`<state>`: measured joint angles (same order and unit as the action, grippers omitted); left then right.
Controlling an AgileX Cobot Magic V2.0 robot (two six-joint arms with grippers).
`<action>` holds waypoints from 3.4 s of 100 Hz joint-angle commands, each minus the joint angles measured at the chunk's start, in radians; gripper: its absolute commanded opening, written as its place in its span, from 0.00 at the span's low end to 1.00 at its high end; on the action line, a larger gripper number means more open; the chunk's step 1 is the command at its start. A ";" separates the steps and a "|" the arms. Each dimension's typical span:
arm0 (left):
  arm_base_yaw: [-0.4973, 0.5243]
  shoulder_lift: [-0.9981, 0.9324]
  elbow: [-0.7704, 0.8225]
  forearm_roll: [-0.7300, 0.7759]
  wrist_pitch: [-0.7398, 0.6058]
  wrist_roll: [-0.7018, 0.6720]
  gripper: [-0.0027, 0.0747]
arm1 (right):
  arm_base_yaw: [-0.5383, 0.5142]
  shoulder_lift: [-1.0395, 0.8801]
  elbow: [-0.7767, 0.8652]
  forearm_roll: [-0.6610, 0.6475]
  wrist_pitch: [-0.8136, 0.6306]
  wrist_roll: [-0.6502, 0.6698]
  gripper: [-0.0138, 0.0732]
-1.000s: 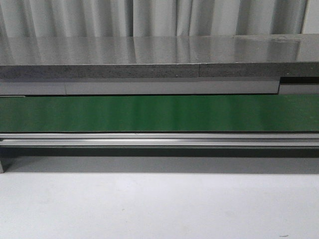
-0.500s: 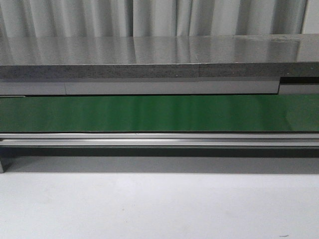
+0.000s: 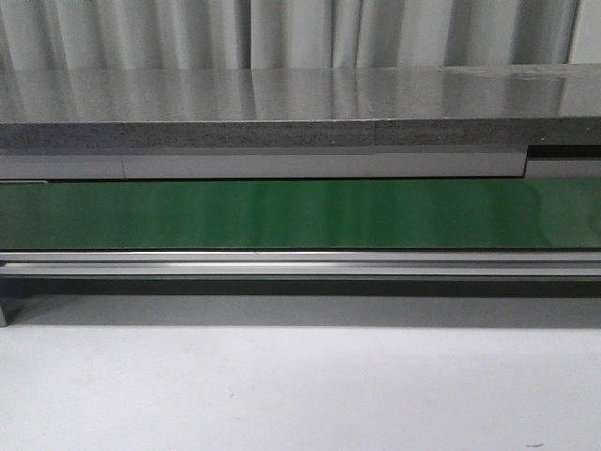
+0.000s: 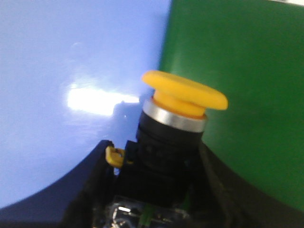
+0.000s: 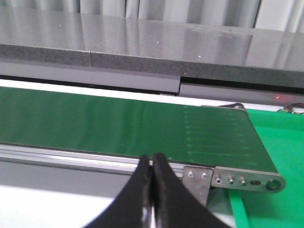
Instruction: Move button from left to right
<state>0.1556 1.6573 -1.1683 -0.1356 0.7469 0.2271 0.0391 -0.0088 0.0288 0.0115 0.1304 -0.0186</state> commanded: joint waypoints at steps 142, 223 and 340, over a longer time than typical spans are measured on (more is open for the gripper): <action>-0.063 -0.232 -0.015 -0.081 -0.071 0.021 0.72 | -0.002 -0.017 0.001 -0.012 -0.082 -0.004 0.08; -0.268 -1.060 0.654 -0.081 -0.630 0.047 0.72 | -0.002 -0.017 0.001 -0.012 -0.082 -0.004 0.08; -0.268 -1.303 0.830 -0.081 -0.756 0.047 0.10 | -0.002 -0.017 0.001 -0.006 -0.092 -0.004 0.08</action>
<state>-0.1046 0.3508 -0.3107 -0.2043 0.0797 0.2753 0.0391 -0.0088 0.0288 0.0115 0.1304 -0.0186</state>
